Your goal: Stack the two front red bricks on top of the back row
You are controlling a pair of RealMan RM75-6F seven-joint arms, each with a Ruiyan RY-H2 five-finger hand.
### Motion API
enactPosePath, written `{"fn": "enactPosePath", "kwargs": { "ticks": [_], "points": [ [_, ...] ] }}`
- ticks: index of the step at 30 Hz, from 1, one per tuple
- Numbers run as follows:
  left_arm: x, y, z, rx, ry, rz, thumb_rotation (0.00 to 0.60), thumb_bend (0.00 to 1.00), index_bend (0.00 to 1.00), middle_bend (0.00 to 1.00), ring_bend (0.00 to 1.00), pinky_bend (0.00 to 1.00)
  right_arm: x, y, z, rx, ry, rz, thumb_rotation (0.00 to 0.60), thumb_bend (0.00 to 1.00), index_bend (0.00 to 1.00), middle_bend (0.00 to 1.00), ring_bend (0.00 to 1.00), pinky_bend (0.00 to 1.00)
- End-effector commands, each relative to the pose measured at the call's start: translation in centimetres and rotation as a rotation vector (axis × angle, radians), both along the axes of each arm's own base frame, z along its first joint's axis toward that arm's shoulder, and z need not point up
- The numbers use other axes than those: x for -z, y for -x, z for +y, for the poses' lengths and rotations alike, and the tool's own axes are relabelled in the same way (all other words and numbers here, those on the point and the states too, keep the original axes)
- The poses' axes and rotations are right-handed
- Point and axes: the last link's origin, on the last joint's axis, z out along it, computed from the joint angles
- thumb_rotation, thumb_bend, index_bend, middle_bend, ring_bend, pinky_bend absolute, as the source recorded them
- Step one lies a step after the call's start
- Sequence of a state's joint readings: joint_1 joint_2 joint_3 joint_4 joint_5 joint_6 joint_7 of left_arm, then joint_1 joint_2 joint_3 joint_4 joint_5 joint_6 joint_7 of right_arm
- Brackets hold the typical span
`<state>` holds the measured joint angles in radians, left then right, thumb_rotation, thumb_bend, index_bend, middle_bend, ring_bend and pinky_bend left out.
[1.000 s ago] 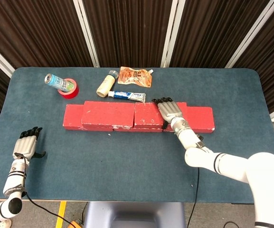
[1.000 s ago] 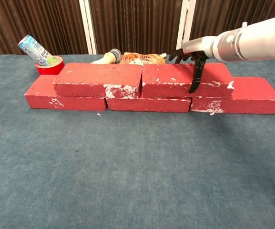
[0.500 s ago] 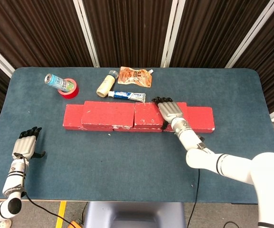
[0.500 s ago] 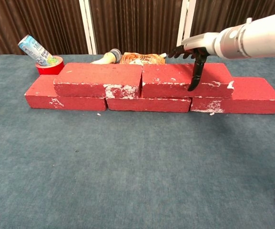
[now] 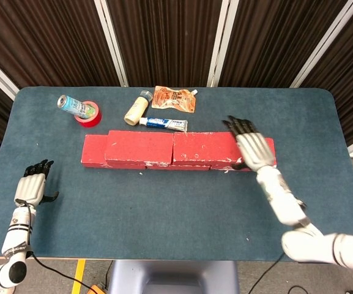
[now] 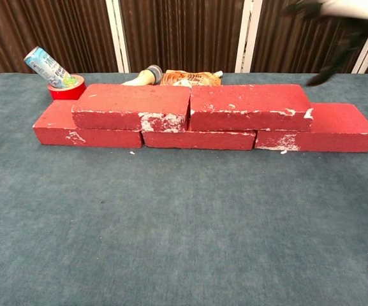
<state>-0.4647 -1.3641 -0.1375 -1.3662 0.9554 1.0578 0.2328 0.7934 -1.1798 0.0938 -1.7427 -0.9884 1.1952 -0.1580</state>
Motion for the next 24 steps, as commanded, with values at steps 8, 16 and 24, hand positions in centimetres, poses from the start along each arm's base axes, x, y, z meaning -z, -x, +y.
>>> {"fn": "enactPosePath", "kwargs": {
  "ticks": [8,16,24],
  "points": [
    [-2.9,-1.8,-1.3,0.147,-0.169,-0.062,0.6,0.3,0.0,0.0,0.0,0.05,-2.1,10.8,13.4,0.03,0.149,-0.002,0.6,0.0,0.0,0.09,0.0,0.0],
    [-4.3,-1.4,-4.0,0.149,-0.211,-0.06,0.6,0.31,0.0,0.0,0.0,0.05,-0.1,13.8,15.6,0.088,0.112,-0.01,0.6,0.0,0.01,0.09,0.0,0.0],
    [-4.1,-1.2,-4.7,0.137,-0.208,-0.067,0.6,0.31,0.0,0.0,0.0,0.05,0.2,14.7,15.8,0.113,0.118,-0.044,0.6,0.0,0.01,0.09,0.0,0.0]
  ]
}}
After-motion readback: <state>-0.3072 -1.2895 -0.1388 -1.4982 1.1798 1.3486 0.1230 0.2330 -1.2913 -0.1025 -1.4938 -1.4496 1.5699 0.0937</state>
